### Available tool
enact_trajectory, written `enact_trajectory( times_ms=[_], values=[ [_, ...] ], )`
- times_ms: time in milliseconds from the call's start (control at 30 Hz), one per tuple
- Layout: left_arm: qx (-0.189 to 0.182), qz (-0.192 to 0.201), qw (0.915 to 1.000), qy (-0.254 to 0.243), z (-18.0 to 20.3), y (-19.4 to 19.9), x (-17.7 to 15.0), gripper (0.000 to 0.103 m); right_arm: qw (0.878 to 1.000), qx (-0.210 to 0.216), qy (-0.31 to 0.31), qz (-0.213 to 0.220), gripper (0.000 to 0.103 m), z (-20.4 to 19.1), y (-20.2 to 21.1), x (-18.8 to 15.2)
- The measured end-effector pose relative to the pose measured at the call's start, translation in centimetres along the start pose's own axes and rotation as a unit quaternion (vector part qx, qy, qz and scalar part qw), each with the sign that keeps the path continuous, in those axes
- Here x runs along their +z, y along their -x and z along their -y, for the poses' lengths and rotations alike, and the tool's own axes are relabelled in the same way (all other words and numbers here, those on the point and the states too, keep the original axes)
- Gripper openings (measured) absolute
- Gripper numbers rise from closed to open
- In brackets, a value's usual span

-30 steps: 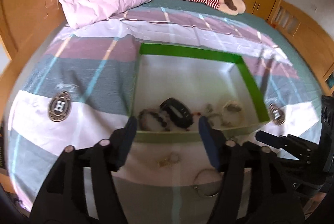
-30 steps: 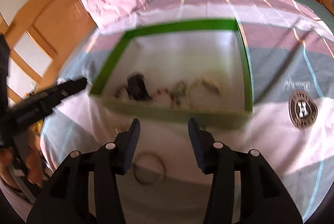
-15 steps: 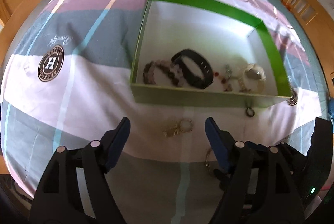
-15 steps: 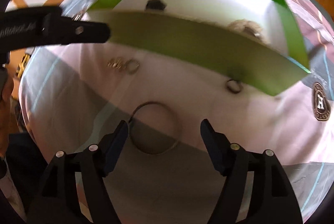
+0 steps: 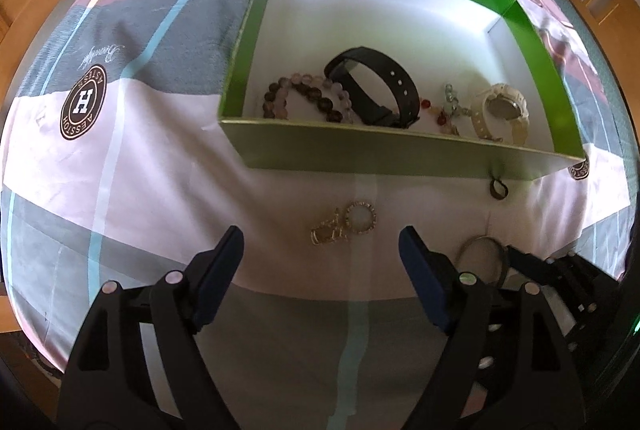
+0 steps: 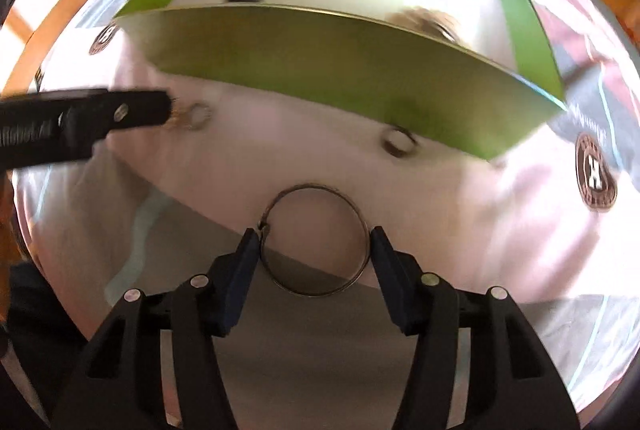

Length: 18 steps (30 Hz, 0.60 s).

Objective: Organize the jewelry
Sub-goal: 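Lower the right tool onto the silver hoop and close around its rim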

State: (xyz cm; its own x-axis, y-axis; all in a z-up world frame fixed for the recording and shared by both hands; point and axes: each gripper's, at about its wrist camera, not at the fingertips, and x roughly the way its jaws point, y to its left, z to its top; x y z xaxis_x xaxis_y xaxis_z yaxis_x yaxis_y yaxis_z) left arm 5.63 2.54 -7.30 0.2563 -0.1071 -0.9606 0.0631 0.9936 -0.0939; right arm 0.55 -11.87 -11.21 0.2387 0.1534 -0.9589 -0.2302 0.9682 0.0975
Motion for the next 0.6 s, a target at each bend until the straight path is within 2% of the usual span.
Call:
enact_trajectory(
  times_ms=[200,367,600],
  values=[
    [0.01,-0.008,0.9999,-0.001,0.2,-0.8,0.1,0.081,0.999,0.026,-0.031,0.008,0.062,1.8,0.9,0.1],
    [0.026,-0.02,0.9993,0.017,-1.0,-1.6,0.1,0.081,0.999,0.028,-0.036,0.021,0.063,2.9,2.1,0.1],
    [0.047,-0.028,0.9975,0.045,-2.7,-2.0,0.2,0.081,0.999,0.021,-0.043,0.016,0.063,3.9,2.6,0.1]
  ],
)
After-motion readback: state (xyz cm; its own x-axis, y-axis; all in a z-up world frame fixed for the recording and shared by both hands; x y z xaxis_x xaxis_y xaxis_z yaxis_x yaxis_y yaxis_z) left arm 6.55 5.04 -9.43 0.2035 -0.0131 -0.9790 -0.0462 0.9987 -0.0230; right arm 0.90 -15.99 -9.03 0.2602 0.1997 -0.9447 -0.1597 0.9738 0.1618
